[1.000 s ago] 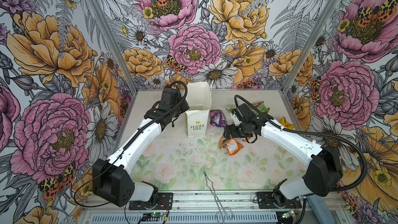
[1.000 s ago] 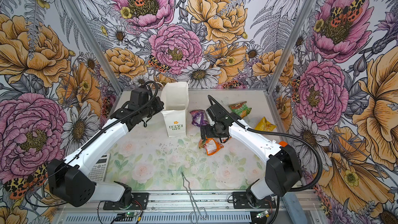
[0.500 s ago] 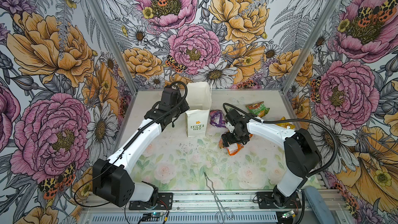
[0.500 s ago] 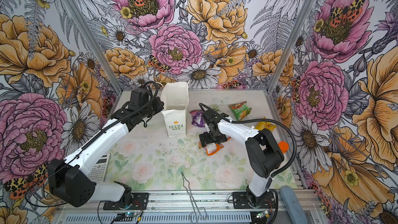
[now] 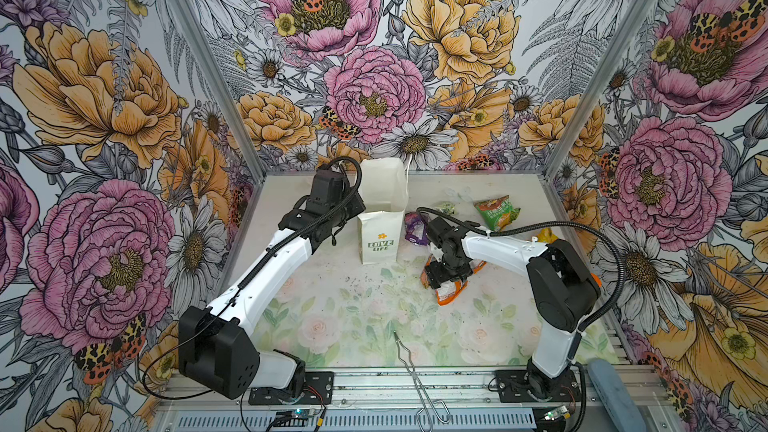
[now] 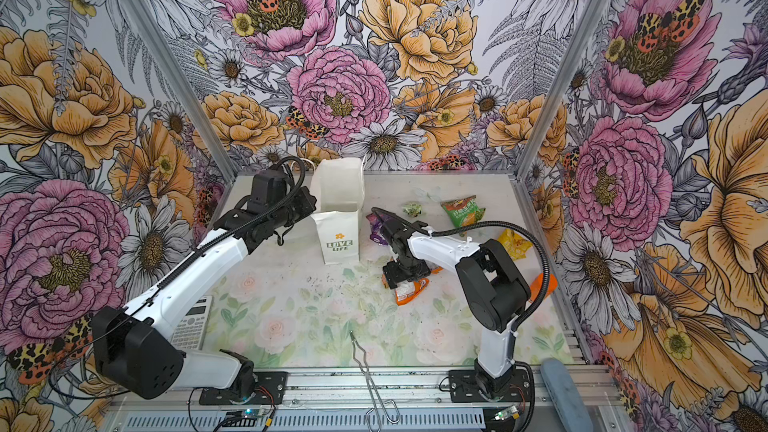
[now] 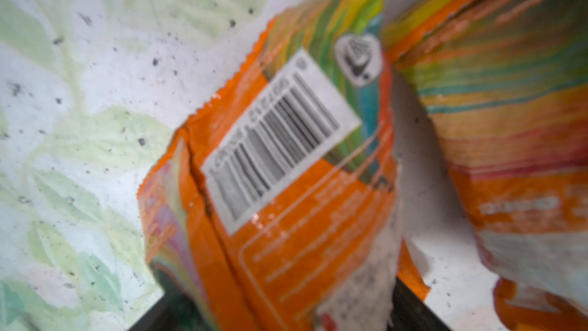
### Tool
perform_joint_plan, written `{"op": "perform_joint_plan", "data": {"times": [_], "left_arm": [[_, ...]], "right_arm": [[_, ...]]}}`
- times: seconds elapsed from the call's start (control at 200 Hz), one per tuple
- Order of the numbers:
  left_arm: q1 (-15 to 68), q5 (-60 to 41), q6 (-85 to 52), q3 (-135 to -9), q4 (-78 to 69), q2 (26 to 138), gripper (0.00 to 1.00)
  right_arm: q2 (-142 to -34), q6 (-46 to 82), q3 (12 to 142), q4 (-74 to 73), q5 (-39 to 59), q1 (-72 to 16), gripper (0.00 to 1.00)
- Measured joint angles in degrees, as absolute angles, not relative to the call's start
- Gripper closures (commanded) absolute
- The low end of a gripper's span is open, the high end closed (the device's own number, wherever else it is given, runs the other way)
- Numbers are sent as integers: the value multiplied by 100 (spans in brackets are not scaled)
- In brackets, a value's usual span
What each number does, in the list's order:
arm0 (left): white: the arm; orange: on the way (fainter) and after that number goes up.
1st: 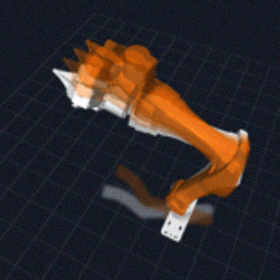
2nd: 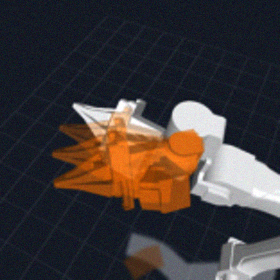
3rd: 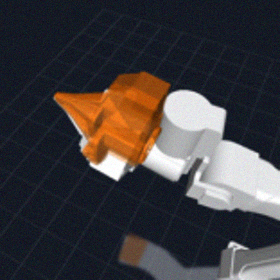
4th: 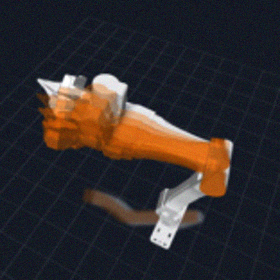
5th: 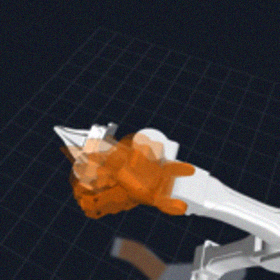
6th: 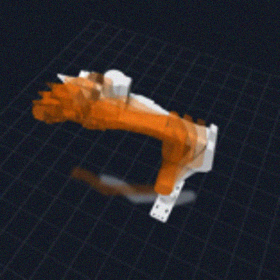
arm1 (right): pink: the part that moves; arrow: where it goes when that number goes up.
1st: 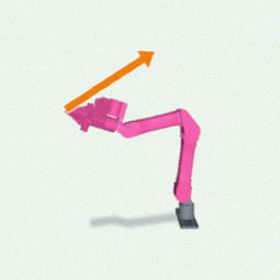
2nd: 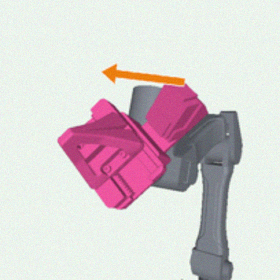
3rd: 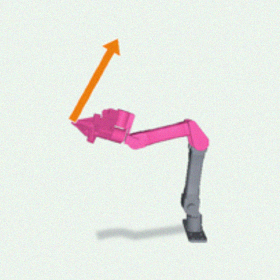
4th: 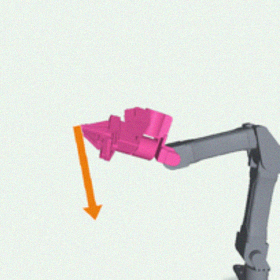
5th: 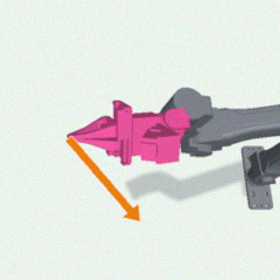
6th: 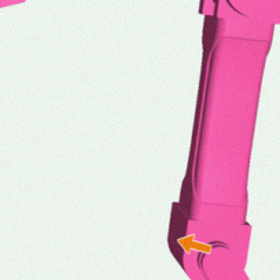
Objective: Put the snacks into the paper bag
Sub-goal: 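Grasp the orange packet with the right gripper and lift it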
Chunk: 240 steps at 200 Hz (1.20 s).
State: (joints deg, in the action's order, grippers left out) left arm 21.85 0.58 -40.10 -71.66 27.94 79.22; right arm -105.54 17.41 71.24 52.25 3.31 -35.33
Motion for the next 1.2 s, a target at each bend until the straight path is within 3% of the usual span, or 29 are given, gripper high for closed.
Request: {"op": "perform_joint_plan", "data": {"times": [0.21,0.345,0.796,1.201], "left_arm": [[2185,58,-4010,-7166,2797,7922,100],[2185,58,-4010,-7166,2797,7922,100],[2182,58,-4010,-7155,2777,7918,100],[2182,54,-4012,-7144,2755,7907,100]], "right_arm": [[-10551,1723,7164,5179,357,-3533,56],[-10525,1708,7188,5177,410,-3529,66],[-9636,1704,7413,5172,1472,-3022,79],[-8991,1796,9657,5242,2425,-2580,92]]}}
